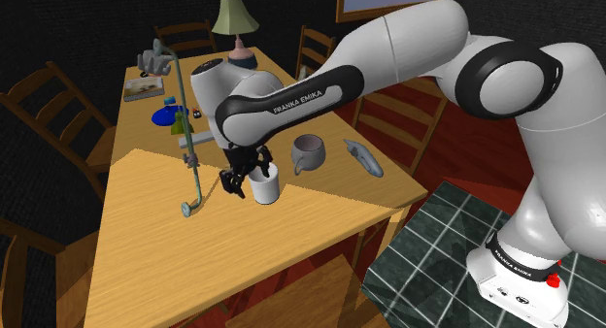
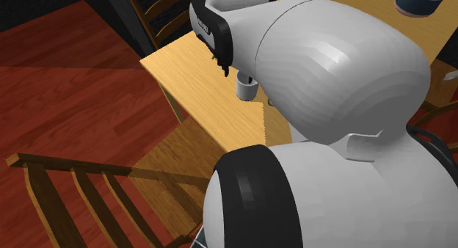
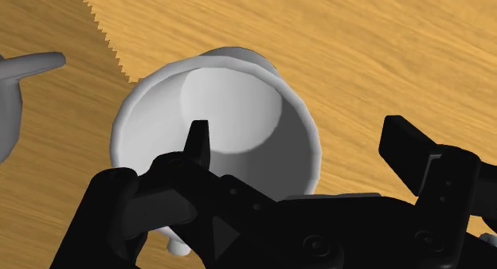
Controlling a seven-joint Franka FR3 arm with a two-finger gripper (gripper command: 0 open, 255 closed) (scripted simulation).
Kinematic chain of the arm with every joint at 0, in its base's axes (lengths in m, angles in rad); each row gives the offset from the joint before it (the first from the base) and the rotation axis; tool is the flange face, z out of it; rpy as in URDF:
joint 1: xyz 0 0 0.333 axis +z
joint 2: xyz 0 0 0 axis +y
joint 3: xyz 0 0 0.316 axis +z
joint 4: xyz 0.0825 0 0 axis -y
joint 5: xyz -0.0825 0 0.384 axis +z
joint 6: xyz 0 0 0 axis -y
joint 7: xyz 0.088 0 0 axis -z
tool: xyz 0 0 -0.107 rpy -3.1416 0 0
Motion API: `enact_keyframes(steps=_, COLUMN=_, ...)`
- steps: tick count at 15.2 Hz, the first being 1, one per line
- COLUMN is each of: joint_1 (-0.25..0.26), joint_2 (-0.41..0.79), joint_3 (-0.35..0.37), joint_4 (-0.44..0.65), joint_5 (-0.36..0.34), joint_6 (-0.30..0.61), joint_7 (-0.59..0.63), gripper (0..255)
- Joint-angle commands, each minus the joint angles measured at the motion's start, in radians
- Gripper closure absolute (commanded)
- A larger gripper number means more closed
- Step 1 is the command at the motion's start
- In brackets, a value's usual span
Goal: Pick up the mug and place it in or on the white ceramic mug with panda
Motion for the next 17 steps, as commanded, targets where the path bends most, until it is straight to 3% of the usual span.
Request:
enact_keyframes(steps=1, joint_1=0.0, joint_2=0.0, joint_3=0.0, joint_4=-0.011, joint_5=-0.001, joint_6=0.011, joint_7=0.002, gripper=0)
enact_keyframes(steps=7, joint_1=0.0, joint_2=0.0, joint_3=0.0, joint_4=-0.011, joint_5=-0.001, joint_6=0.011, joint_7=0.002, gripper=0)
enact_keyframes(steps=8, joint_1=0.0, joint_2=0.0, joint_3=0.0, joint_4=-0.011, joint_5=-0.001, joint_6=0.011, joint_7=0.002, gripper=255)
enact_keyframes(steps=17, joint_1=0.0, joint_2=0.0, joint_3=0.0, joint_4=-0.011, joint_5=-0.001, joint_6=0.011, joint_7=0.002, gripper=255)
